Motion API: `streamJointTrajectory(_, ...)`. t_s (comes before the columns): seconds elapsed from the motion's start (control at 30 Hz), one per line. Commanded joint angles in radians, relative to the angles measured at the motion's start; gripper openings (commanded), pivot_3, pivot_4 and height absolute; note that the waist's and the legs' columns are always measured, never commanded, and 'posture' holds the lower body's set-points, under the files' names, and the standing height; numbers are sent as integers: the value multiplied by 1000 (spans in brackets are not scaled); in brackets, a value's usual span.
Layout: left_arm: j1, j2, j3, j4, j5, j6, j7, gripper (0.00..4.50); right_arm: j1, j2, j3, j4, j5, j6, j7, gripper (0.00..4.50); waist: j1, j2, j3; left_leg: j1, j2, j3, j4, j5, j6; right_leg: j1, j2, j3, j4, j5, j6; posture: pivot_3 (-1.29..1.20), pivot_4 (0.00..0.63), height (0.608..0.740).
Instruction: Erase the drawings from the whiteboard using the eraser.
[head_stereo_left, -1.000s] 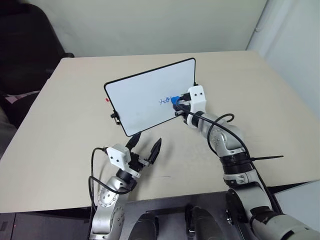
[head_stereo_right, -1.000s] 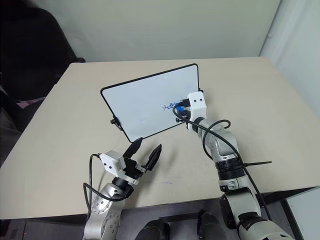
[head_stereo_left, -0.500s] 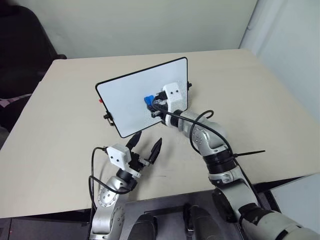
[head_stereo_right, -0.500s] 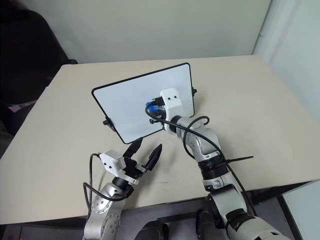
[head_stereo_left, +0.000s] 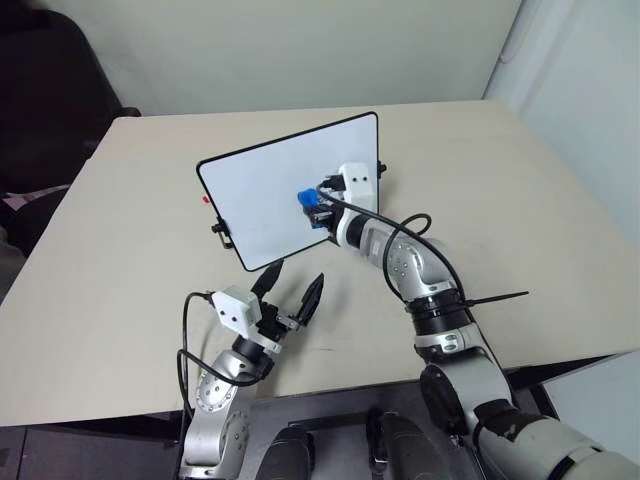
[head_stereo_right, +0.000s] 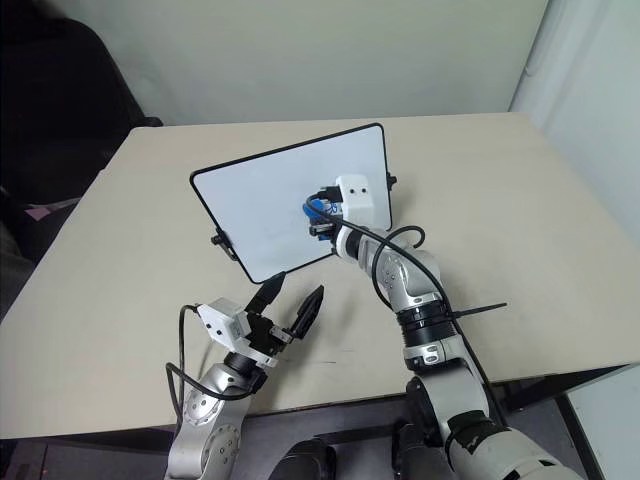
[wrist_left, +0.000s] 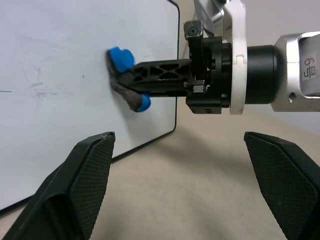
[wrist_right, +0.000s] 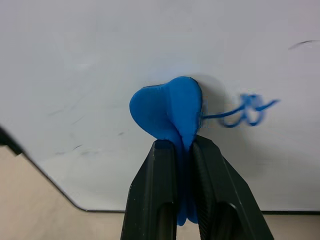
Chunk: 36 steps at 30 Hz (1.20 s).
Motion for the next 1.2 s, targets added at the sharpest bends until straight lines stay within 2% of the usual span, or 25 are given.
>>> streamJointTrajectory(0.03,-16,-1,-5,-4,-3,-12,-13,4500,-40,-15,-64,22,-2,-36,-63,194,0,0,0,0,0,0,0,1,0,0,0,0,0,0,-1,0,150,737)
streamJointTrajectory(0.37,-33,-6,-5,10,1,-12,-18,4500,-37,-27,-35,70,-45,-61,-95,194,-1,0,0,-1,0,0,0,5,0,0,0,0,-1,1,0,0,150,737)
streamJointTrajectory(0.97,-26,-9,-1,3,6,-21,-12,4500,27,40,246,-91,-68,17,77,194,-17,0,0,0,6,0,-2,-3,-6,-4,7,0,-1,2,0,0,150,737)
streamJointTrajectory(1.07,-26,-10,0,3,6,-22,-11,4500,26,37,244,-83,-71,18,79,194,-10,0,0,-1,5,0,-2,-3,-6,-4,6,0,-1,2,0,0,150,737)
streamJointTrajectory(1.2,-23,-11,2,-1,5,-23,-9,4500,7,39,164,-29,-73,-12,13,194,-3,0,0,-1,5,0,-2,-4,-5,-4,6,0,-2,2,-1,0,150,737)
